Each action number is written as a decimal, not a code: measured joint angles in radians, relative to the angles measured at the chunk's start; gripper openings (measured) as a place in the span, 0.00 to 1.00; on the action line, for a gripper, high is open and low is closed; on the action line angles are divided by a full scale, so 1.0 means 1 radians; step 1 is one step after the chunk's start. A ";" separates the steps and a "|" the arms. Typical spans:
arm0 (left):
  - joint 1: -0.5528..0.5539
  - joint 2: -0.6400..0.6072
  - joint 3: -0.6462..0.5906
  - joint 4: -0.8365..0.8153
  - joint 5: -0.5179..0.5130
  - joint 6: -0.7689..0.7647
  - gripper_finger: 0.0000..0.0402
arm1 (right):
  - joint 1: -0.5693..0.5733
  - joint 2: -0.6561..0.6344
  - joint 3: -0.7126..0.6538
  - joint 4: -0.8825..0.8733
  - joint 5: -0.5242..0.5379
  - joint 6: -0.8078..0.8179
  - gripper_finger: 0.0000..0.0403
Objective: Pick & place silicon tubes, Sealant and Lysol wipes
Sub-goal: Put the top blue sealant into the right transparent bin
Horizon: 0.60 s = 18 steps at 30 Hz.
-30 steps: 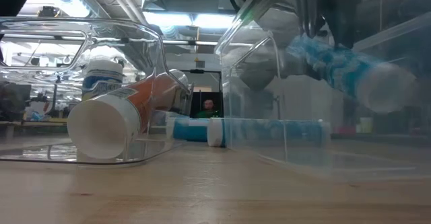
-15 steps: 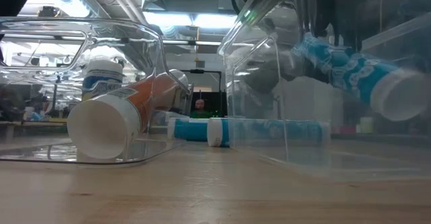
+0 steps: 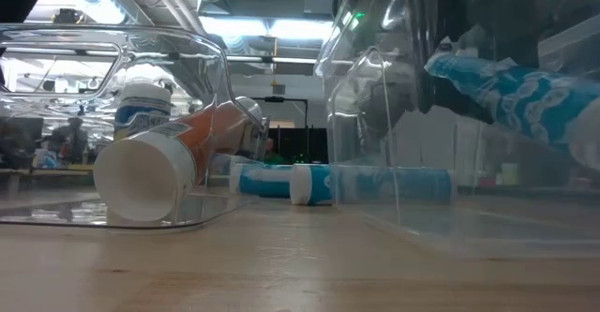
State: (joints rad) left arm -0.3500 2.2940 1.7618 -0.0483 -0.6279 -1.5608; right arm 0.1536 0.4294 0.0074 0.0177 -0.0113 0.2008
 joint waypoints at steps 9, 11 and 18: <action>-0.001 0.000 0.000 0.000 0.003 0.081 0.60 | 0.000 0.000 0.000 0.000 0.000 0.000 0.74; -0.001 0.000 0.000 0.000 0.003 0.131 0.60 | 0.000 0.000 0.000 0.000 0.000 0.000 0.74; 0.000 0.000 0.000 -0.001 0.003 0.274 0.60 | 0.000 0.000 0.000 0.000 0.000 0.000 0.74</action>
State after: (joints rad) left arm -0.3500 2.2940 1.7622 -0.0490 -0.6250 -1.2872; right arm 0.1537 0.4296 0.0074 0.0175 -0.0113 0.2008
